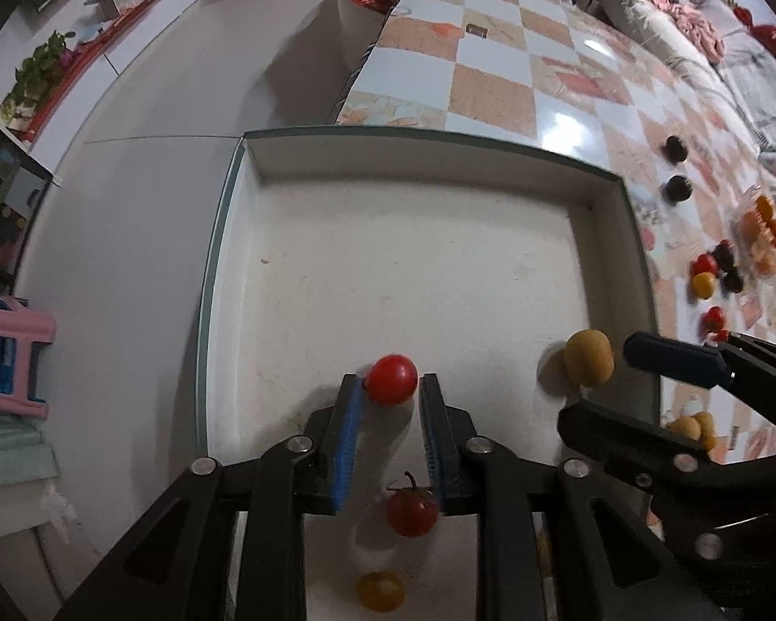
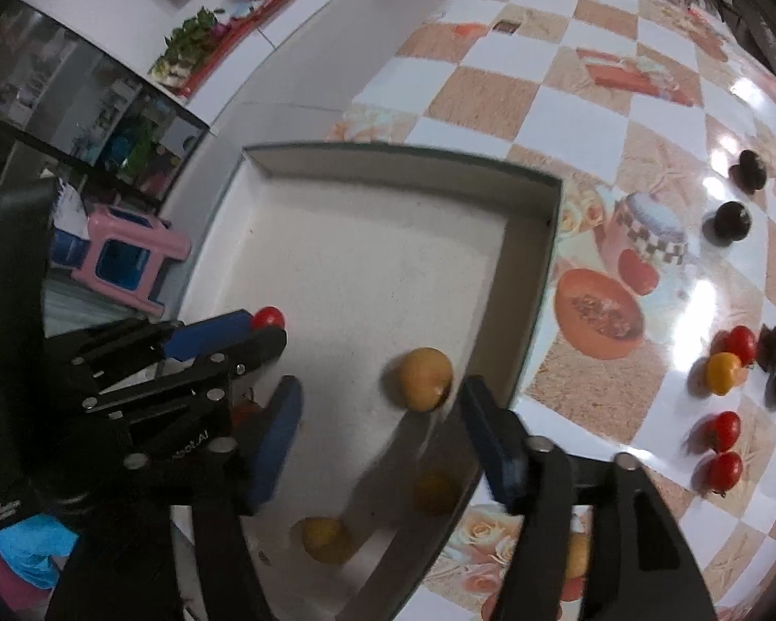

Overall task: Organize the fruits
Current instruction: 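Open the right tool then the left tool to drop both fruits into the tray, then move both open tools back to the fruit cluster on the table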

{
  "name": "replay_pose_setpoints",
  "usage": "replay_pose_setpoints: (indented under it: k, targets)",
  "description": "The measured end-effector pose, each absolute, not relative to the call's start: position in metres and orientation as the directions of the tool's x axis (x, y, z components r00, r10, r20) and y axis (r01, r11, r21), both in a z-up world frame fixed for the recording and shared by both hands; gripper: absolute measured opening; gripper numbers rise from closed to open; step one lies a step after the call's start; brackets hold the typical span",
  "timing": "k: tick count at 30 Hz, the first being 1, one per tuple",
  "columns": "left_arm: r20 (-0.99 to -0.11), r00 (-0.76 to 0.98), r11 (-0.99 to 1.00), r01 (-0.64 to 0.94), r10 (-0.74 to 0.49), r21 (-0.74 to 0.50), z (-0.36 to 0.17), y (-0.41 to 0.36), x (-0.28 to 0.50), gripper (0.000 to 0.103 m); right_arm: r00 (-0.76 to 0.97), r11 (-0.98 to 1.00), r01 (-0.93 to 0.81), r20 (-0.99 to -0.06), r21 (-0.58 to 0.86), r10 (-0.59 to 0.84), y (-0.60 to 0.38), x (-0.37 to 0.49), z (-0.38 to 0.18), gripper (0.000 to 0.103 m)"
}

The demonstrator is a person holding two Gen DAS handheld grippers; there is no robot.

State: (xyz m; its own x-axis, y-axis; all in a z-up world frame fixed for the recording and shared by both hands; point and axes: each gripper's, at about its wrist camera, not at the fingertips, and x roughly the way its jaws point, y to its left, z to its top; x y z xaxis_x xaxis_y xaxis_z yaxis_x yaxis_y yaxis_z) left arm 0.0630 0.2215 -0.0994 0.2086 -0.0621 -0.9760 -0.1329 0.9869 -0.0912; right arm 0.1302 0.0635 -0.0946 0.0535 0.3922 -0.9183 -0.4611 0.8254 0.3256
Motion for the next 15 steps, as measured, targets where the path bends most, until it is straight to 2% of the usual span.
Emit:
replay_pose_setpoints:
  k: [2, 4, 10, 15]
  targets:
    - [-0.966, 0.253, 0.981, -0.17, -0.047, -0.092, -0.092, 0.23, 0.059, 0.089, 0.074, 0.832, -0.443, -0.911, 0.334, 0.405, 0.055, 0.131, -0.087, 0.074]
    - [-0.954, 0.292, 0.976, -0.179, -0.068, -0.124, -0.083, 0.231, 0.053, 0.09, 0.076, 0.83, -0.421, -0.897, 0.366, 0.435, 0.047, 0.132, -0.081, 0.082]
    - [-0.96, 0.277, 0.986, -0.137, -0.05, -0.091, -0.072, 0.21, 0.047, 0.09, 0.114, 0.843, -0.401, -0.893, 0.359, 0.434, 0.027, 0.119, -0.063, 0.083]
    - [-0.951, 0.303, 0.993, -0.076, -0.063, -0.09, -0.054, 0.179, 0.04, 0.09, 0.157, 0.887, -0.315, -0.903, 0.339, 0.401, -0.016, 0.113, -0.056, 0.085]
